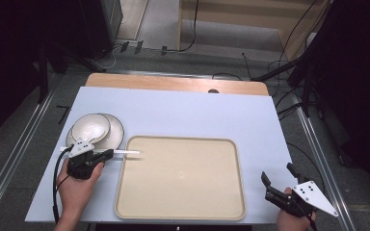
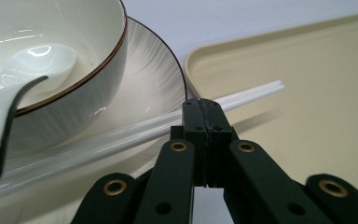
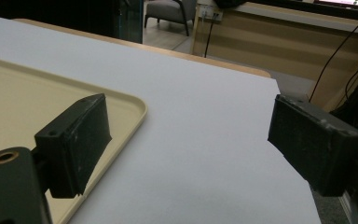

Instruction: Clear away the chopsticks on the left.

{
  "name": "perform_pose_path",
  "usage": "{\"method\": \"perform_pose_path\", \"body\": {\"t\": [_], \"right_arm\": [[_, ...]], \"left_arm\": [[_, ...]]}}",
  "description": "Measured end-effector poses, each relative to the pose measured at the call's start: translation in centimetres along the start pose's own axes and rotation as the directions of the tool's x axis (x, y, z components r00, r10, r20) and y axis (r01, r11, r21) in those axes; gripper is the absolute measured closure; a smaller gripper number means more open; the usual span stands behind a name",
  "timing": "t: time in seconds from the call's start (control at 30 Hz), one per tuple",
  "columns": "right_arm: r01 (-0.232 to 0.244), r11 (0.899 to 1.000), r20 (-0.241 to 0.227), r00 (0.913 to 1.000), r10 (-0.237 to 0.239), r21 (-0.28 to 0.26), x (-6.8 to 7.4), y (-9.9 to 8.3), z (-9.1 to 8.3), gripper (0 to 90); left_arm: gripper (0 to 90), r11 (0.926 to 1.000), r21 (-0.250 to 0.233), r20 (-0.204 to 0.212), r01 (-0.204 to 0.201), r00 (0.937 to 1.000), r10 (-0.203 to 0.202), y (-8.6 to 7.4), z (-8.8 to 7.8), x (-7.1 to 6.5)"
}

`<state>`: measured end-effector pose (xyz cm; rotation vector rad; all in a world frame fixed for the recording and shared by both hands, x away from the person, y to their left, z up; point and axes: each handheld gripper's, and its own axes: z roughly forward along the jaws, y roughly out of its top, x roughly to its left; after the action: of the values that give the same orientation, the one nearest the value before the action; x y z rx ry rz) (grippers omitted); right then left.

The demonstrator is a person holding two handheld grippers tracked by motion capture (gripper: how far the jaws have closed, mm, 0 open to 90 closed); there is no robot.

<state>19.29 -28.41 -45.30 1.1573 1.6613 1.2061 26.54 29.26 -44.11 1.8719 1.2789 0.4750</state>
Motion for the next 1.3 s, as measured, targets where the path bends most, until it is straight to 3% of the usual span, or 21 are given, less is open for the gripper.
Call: {"method": "perform_pose_path", "body": {"t": [0.1, 0.47, 0.77, 0.97, 1.1, 1.3], "right_arm": [[-0.006, 1.000, -0.002, 1.0000, 0.006, 0.000, -0.1, -0.1, 0.0, 13.4], [-0.007, 1.000, -0.005, 1.0000, 0.008, 0.006, 0.0, -0.1, 0.0, 13.3], [-0.006, 1.000, -0.003, 1.0000, 0.006, 0.008, 0.0, -0.2, 0.1, 13.3], [-0.007, 1.000, -0.004, 1.0000, 0.007, 0.011, 0.1, -0.2, 0.1, 13.3], [0.000, 1.000, -0.007, 1.0000, 0.000, 0.011, 0.1, -0.2, 0.2, 13.3], [-0.002, 1.000, -0.004, 1.0000, 0.002, 0.015, 0.1, -0.3, 0.2, 13.3]], "left_arm": [[90.0, 1.0000, 0.002, -0.017, 0.002, 0.9998, -0.002, 0.0, 0.2, 0.1], [90.0, 1.0000, 0.001, -0.008, -0.004, 1.0000, 0.004, 0.6, 1.2, 0.5], [90.0, 0.9999, -0.010, -0.049, -0.006, 0.9988, 0.005, 0.8, 2.0, 0.6], [90.0, 0.9992, -0.015, -0.113, -0.038, 0.9929, 0.036, 1.1, 2.5, 0.2], [90.0, 0.9986, -0.011, -0.125, -0.052, 0.9909, 0.050, 1.3, 3.0, 0.0], [90.0, 0.9991, -0.002, -0.129, -0.042, 0.9908, 0.042, 1.5, 3.6, 0.2]]}}
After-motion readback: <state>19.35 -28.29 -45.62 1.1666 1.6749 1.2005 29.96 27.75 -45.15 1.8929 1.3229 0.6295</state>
